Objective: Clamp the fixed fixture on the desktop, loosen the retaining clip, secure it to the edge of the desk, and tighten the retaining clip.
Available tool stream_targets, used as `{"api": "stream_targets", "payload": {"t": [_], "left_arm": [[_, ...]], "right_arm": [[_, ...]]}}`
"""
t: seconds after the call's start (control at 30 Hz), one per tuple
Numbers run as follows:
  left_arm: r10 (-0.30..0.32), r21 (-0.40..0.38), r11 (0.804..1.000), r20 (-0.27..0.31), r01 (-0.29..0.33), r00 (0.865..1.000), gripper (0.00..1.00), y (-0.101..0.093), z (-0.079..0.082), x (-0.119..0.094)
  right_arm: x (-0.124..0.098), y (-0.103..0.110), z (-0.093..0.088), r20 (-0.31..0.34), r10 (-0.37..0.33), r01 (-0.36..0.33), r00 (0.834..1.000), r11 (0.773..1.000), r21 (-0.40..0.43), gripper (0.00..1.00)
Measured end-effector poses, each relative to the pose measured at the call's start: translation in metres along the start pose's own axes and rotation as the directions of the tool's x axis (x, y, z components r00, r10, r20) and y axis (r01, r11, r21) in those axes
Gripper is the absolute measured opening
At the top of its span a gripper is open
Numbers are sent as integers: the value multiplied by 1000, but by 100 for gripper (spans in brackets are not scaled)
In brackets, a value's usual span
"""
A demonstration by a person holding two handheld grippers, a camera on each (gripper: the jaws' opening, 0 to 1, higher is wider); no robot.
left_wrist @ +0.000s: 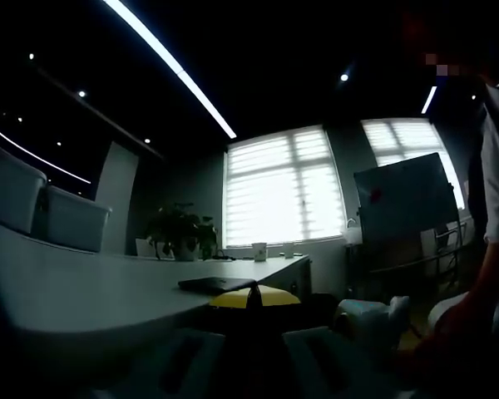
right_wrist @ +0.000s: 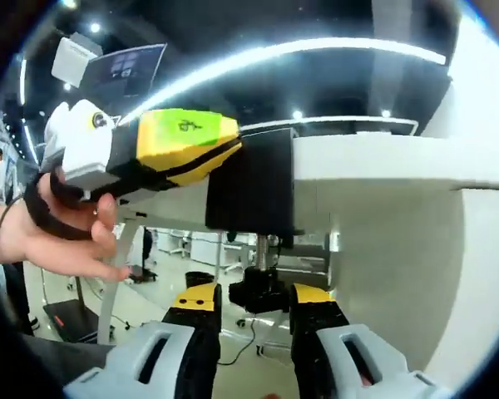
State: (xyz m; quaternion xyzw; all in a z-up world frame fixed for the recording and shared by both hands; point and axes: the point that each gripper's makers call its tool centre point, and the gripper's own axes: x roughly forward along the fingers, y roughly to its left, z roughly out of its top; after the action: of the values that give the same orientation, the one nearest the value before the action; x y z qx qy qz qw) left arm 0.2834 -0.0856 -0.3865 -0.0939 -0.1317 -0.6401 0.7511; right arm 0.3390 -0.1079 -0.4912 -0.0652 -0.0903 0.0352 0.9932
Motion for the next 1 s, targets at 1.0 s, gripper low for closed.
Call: {"api": "stream_targets", "payload": {"t": [1.0], "left_arm": [[-5, 0, 1000, -4, 5, 1000, 1, 0, -1, -1]], "right_arm": [[-6, -8, 19, 13, -121, 120, 993, 990, 70, 25]]}}
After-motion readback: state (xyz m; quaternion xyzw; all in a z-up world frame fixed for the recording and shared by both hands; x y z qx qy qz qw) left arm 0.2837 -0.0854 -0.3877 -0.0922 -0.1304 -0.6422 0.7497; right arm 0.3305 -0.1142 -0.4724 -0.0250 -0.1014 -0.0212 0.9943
